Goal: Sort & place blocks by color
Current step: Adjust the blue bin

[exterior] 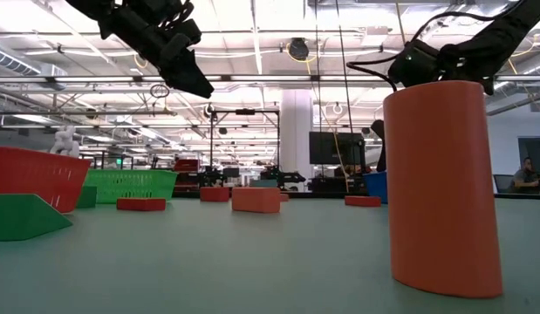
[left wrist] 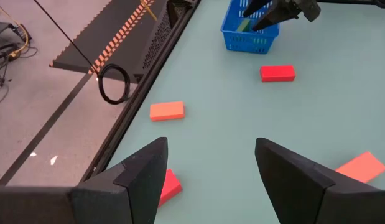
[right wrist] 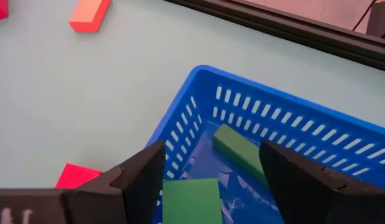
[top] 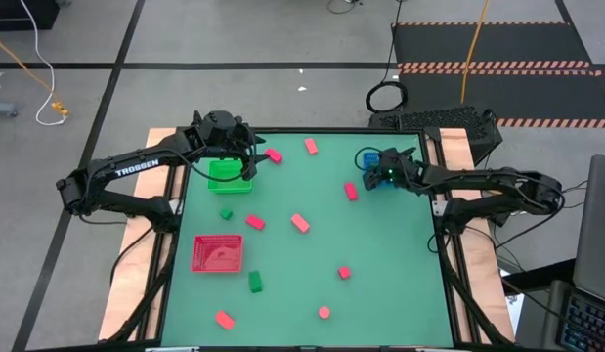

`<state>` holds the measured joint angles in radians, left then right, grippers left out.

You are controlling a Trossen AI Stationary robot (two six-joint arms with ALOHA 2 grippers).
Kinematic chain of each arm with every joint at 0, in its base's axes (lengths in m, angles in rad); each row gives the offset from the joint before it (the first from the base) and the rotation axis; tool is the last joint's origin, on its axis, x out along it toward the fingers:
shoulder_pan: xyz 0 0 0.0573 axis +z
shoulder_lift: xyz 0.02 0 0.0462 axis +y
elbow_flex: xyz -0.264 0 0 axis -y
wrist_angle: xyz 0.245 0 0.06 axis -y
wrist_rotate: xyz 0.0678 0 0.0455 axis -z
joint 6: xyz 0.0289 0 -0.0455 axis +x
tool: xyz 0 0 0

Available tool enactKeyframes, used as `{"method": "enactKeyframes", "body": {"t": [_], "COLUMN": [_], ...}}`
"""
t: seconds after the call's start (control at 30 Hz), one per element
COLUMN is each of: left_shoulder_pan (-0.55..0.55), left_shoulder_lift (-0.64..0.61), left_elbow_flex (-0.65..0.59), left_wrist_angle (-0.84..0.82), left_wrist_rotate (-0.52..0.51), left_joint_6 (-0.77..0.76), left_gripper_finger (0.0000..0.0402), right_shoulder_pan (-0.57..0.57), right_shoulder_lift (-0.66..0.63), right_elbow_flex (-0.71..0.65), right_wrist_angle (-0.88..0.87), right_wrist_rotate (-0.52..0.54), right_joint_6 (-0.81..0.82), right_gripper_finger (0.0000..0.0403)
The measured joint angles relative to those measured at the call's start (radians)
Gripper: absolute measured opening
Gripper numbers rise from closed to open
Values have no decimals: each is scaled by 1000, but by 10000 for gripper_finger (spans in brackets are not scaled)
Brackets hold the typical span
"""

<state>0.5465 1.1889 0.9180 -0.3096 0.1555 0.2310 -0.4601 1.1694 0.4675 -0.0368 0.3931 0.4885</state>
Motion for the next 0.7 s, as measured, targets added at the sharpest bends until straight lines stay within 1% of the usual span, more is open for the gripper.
{"method": "enactKeyframes", "body": {"t": [0.17,0.43,0.7], "left_shoulder_pan": [0,0,0], "left_shoulder_lift": [0,0,0], "left_elbow_flex": [0,0,0], "left_wrist_angle": [0,0,4], "left_wrist_rotate": [0,0,0], "left_joint_6": [0,3,7], "left_gripper_finger": [243,243,243], "right_shoulder_pan": [5,10,26], "right_shoulder_lift": [3,67,67], "right_elbow_flex": [0,0,0], "right_wrist_angle": [1,11,45], "right_wrist_rotate": [0,-6,-6], "right_joint_6": [10,17,16], "right_gripper_finger": [253,253,253]}}
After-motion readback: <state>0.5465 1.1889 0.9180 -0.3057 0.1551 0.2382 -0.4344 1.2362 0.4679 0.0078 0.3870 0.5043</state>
